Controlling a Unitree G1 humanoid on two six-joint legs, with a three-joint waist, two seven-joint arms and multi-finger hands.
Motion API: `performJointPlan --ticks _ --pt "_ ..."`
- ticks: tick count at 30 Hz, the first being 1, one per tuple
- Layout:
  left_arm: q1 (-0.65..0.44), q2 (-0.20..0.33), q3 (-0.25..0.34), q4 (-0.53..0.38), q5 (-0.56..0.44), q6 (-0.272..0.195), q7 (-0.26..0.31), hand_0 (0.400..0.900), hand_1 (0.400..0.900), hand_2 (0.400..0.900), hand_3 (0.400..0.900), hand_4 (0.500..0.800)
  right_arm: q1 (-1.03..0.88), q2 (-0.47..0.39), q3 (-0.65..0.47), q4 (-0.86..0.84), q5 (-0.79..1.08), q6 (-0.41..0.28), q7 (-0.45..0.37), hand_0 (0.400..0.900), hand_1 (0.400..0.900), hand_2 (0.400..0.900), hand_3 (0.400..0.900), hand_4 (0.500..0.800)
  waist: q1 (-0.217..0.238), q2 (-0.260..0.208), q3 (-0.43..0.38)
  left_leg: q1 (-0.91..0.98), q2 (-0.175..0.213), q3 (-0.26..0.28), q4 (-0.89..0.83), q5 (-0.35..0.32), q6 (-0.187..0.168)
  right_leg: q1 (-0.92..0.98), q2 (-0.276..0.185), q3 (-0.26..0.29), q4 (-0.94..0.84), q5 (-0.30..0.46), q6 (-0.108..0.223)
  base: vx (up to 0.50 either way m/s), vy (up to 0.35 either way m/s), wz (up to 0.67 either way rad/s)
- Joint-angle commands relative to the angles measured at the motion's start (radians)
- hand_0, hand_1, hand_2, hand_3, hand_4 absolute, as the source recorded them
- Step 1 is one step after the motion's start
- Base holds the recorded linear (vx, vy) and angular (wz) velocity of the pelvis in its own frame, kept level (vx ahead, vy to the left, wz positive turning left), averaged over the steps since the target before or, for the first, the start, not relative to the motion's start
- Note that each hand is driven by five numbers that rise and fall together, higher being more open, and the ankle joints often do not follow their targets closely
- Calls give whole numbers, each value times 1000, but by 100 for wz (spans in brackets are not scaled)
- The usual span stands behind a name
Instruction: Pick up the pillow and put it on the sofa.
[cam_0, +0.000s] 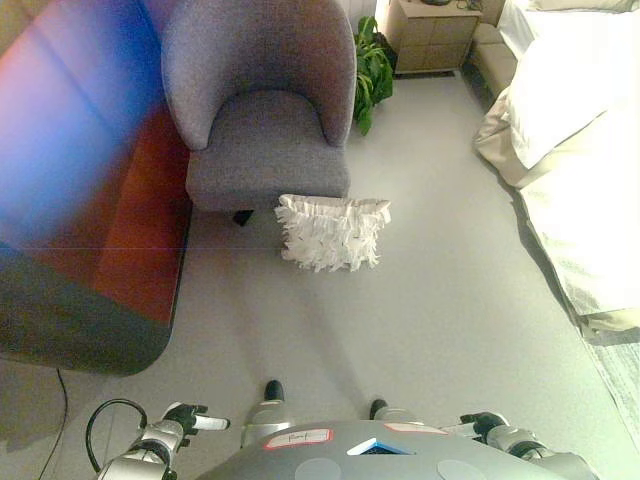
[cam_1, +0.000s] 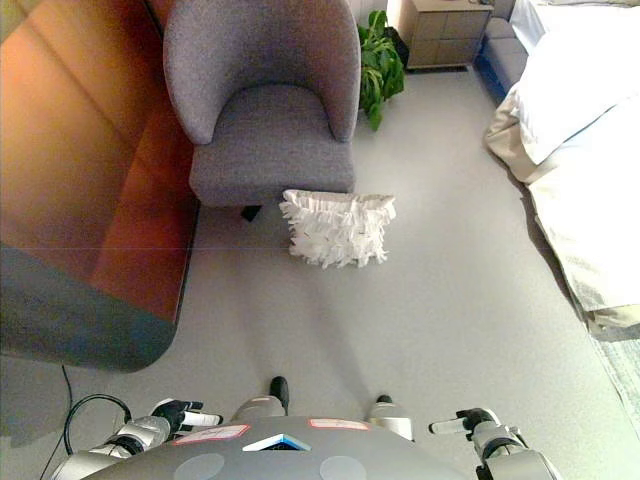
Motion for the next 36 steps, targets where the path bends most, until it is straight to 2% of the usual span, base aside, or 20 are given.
performJointPlan --ticks 1,4,10,19,36 --pt "-42 21 -6 28 6 -9 45 900 900 900 900 800 -51 -17 -20 51 16 19 -24 900 900 900 900 800 0 -2 12 67 -66 71 -4 -117 67 -50 36 -11 28 14 -11 0 0 0" --pt "-43 20 -3 25 9 0 14 900 900 900 900 800 -54 -17 -16 38 1 17 -35 900 900 900 900 800 0 -3 14 66 -66 71 -4 -116 68 -52 36 -10 30 14 -11 0 0 0" --pt "-41 28 -9 25 -2 16 15 900 900 900 900 800 -61 -20 9 10 -43 -1 -31 900 900 900 900 800 -1 -2 22 64 -65 71 -4 -116 70 -57 36 -6 34 13 -12 0 0 0" --pt "-33 26 1 34 7 14 10 900 900 900 900 800 -58 -19 24 19 -101 46 -48 900 900 900 900 800 -3 4 24 59 -63 72 -4 -114 69 -62 38 -7 34 11 -16 0 0 0" --pt "-47 18 -18 22 -4 29 0 900 900 900 900 800 -76 -22 40 -8 -59 58 -50 900 900 900 900 800 -11 13 57 37 -41 71 6 -101 64 -102 51 -1 93 -25 -36 2 -27 0"
